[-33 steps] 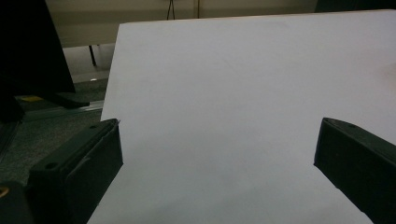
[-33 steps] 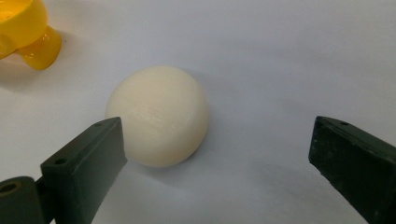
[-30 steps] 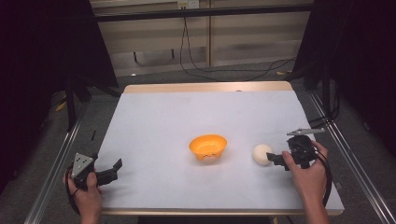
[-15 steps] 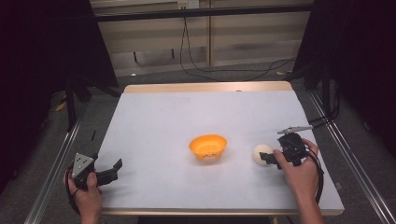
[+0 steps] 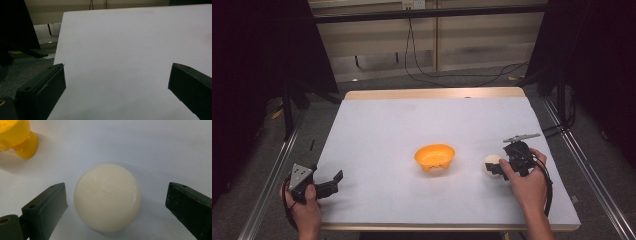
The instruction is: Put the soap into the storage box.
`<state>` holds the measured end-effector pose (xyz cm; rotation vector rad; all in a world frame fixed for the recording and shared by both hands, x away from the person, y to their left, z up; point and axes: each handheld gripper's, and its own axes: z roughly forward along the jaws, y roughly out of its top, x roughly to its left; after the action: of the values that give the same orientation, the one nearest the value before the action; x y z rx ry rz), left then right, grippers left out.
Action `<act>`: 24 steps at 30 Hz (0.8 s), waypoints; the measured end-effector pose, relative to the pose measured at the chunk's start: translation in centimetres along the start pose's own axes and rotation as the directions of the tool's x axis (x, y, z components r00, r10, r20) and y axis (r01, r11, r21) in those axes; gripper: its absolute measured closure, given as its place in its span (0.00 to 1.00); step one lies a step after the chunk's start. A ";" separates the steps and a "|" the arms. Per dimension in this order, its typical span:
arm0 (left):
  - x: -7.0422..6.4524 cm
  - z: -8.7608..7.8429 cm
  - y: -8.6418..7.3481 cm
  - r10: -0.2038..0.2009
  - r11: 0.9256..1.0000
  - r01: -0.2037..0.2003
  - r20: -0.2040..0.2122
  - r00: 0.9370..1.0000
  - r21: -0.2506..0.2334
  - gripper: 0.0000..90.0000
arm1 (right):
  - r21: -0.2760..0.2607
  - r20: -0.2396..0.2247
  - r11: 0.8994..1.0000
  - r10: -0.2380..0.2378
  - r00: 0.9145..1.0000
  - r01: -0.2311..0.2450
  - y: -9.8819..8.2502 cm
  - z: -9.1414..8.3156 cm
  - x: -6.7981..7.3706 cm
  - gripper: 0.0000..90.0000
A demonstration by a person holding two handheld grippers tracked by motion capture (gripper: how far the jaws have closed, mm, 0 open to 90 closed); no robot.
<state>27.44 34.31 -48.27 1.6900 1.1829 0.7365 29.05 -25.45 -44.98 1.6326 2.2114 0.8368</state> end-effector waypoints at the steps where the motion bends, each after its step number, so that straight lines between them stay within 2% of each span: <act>1: 0.0 0.0 0.0 0.002 1.000 -0.002 -0.001 1.000 0.000 0.01 | 0.006 0.002 1.000 0.004 1.000 -0.004 0.0 0.1 0.1 0.04; 15: 0.1 0.0 0.0 0.006 1.000 -0.006 0.002 1.000 0.005 0.01 | 0.032 0.027 0.999 0.010 1.000 -0.010 0.0 1.9 0.9 0.11; 20: 0.1 0.0 0.0 0.004 1.000 -0.004 0.001 1.000 0.005 0.01 | 0.037 0.027 0.999 0.016 1.000 -0.017 -0.4 2.6 1.1 0.18; 24: 0.0 0.1 0.0 -0.005 1.000 0.005 0.001 1.000 0.005 0.01 | 0.013 0.037 1.000 0.025 0.999 -0.025 -0.6 2.5 1.0 0.25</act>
<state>27.50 34.29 -48.27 1.6908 1.1891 0.7301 29.55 -23.87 -47.16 1.6713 2.1810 0.7935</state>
